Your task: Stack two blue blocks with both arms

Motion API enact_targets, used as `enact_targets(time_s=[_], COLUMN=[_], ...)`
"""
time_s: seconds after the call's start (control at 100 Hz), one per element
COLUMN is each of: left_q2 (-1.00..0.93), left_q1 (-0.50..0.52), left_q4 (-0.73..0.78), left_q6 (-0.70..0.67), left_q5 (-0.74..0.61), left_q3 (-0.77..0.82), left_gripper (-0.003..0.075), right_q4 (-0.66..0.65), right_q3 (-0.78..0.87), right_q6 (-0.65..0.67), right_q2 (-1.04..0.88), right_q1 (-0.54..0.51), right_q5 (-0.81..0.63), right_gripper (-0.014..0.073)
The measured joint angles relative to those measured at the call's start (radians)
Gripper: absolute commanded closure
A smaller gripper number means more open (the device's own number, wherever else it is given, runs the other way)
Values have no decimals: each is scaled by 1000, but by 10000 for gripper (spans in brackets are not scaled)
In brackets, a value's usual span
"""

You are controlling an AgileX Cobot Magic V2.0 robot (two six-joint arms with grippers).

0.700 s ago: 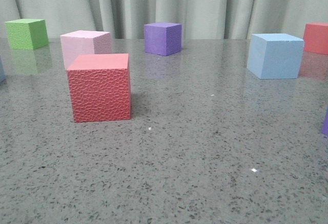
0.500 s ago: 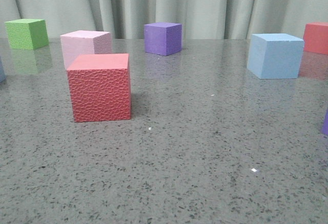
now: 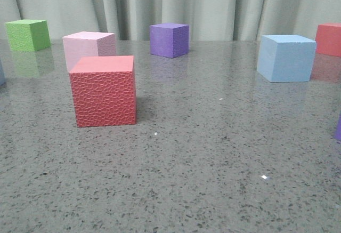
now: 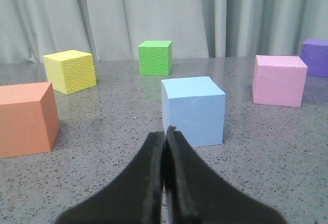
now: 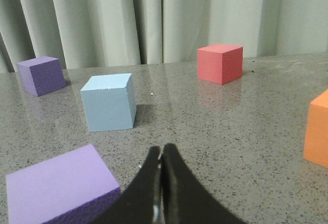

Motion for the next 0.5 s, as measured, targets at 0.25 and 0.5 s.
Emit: enact_targets(time_s=[0.25, 0.5], left_q2=[0, 0], left_q1=[0, 0], left_q4=[0, -9], left_q6=[0, 0], left_q5=[-2, 81], left_q3=[0, -90], left_gripper=[739, 740], right_q4=[0, 0], right_q3=[0, -43], right_q6=[0, 0], right_q2=[0, 0], right_q1=[0, 0], right_q5=[-2, 49], right_gripper=[662, 654])
